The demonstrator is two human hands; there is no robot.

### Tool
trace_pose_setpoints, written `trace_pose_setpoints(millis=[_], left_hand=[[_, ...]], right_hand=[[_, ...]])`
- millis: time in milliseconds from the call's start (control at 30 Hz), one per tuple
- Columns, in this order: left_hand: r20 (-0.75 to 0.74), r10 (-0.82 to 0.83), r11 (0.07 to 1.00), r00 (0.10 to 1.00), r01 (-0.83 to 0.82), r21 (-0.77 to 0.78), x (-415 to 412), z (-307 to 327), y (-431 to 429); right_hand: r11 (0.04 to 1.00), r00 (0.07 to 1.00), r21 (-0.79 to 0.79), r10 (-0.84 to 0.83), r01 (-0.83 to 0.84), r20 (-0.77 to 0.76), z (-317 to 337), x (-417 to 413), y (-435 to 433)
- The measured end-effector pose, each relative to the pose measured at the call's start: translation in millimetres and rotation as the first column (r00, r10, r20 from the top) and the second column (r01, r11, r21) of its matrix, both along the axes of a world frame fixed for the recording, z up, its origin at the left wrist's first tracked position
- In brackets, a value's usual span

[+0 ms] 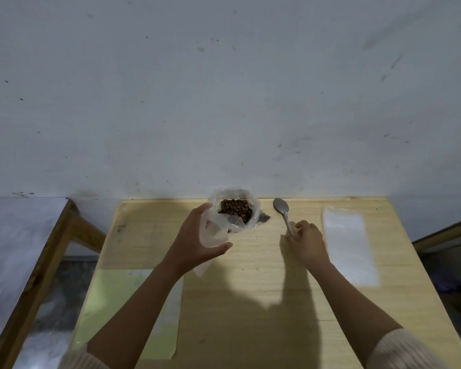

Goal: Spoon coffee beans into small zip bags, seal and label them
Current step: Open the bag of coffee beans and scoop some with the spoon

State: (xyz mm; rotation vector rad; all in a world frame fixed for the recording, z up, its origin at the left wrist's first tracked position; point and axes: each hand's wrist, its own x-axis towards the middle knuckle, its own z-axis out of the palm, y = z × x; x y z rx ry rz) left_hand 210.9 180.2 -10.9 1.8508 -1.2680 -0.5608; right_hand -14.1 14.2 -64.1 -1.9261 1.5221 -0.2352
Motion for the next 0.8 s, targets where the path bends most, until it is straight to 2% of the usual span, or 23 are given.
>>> trace_pose_setpoints(millis=[167, 233, 333, 433, 567, 633, 700, 733, 800], left_hand=[[-0.028, 0.022, 1.000, 0.999, -0.021, 0.016, -5, -9, 4], [-0.035, 0.041, 0.999, 0.999, -0.040, 0.021, -4, -10, 5], [0.017, 0.071, 0.997, 0.997, -0.071, 0.020, -1, -9, 4], [0.153, 0.120, 0.993, 0.981, -0.118, -0.022, 6, -5, -1], [0.203, 0.208, 0.978, 0.957, -0.209, -0.020, 13, -2, -7], [0.238, 0.212, 0.977, 0.948, -0.207, -0.043, 15, -2, -8], [0.269, 0.202, 0.979, 0.942, -0.194, -0.058, 18, -4, -7], [0.282, 0.198, 0.980, 0.939, -0.189, -0.060, 20, -4, -6], [0.307, 0.181, 0.984, 0.934, -0.172, -0.057, 23, -6, -6]], right_hand=[[0.994, 0.991, -0.079, 0.070, -0.079, -0.116, -17, 11, 4], [0.995, 0.994, -0.089, 0.044, -0.053, -0.101, -17, 10, 5], [0.990, 0.991, -0.110, -0.080, 0.092, 0.110, -6, 4, 8], [0.962, 0.930, -0.126, -0.193, 0.242, 0.313, 16, 0, 10], [0.911, 0.723, 0.039, -0.352, 0.411, 0.595, 54, 2, 16], [0.895, 0.625, 0.086, -0.372, 0.438, 0.686, 65, 7, 19], [0.896, 0.569, 0.122, -0.371, 0.427, 0.734, 70, 17, 22], [0.908, 0.569, 0.132, -0.358, 0.398, 0.740, 71, 23, 24], [0.946, 0.632, 0.096, -0.280, 0.310, 0.722, 70, 37, 29]])
